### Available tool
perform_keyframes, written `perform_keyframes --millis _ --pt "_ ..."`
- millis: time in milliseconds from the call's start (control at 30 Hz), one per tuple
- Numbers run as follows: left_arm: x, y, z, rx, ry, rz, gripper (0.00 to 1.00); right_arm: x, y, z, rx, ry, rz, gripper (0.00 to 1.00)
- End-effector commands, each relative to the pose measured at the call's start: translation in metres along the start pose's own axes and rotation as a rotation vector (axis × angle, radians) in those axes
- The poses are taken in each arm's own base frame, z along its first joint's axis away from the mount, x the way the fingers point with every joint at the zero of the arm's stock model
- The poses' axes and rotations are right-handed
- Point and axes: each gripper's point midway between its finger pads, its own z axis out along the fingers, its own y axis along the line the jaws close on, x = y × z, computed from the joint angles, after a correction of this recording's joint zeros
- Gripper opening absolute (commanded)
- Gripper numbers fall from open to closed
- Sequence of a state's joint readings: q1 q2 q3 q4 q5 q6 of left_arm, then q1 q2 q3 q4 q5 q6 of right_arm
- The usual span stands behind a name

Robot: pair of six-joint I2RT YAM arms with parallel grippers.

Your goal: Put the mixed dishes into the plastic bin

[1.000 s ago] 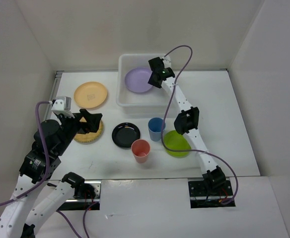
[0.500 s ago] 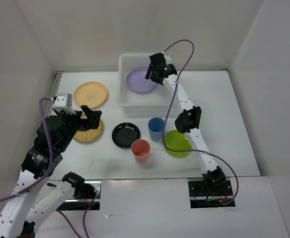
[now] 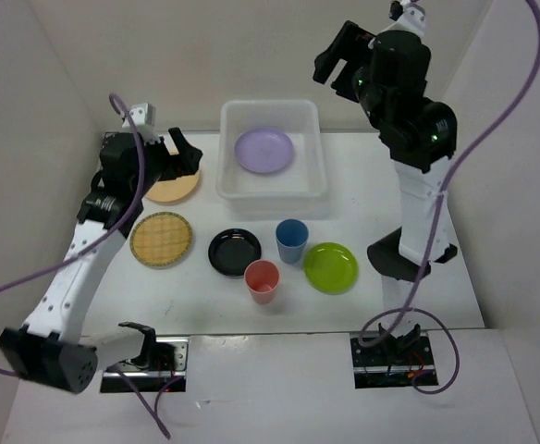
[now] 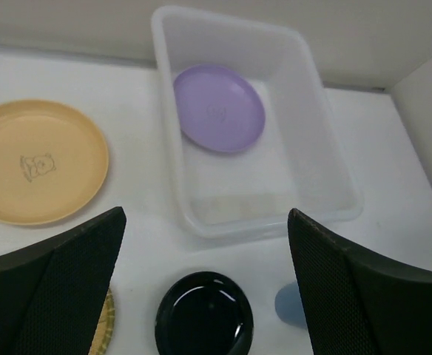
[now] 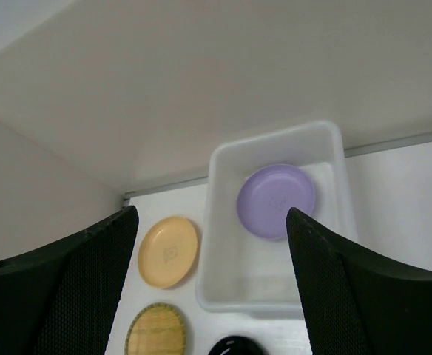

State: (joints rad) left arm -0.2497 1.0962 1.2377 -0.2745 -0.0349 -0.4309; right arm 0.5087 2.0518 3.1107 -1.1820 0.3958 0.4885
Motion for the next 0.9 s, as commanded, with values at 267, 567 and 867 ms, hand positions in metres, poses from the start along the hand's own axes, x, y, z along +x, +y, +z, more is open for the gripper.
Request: perform_keyframes --millis 267,567,867 --pt "0.015 0.159 0.089 -0.077 0.181 -0.322 0.76 0.004 -0.004 -0.101 -0.009 0.100 -0.048 0.86" --pt "0.071 0.264 0.104 -0.329 0.313 -0.396 0.58 -0.003 -0.028 -0.168 -0.139 0.047 0.010 0.86" --pt "0.117 0.321 0.107 -0.525 0.422 -0.408 0.64 0.065 -0.074 -0.144 -0.074 0.160 -0.031 0.86"
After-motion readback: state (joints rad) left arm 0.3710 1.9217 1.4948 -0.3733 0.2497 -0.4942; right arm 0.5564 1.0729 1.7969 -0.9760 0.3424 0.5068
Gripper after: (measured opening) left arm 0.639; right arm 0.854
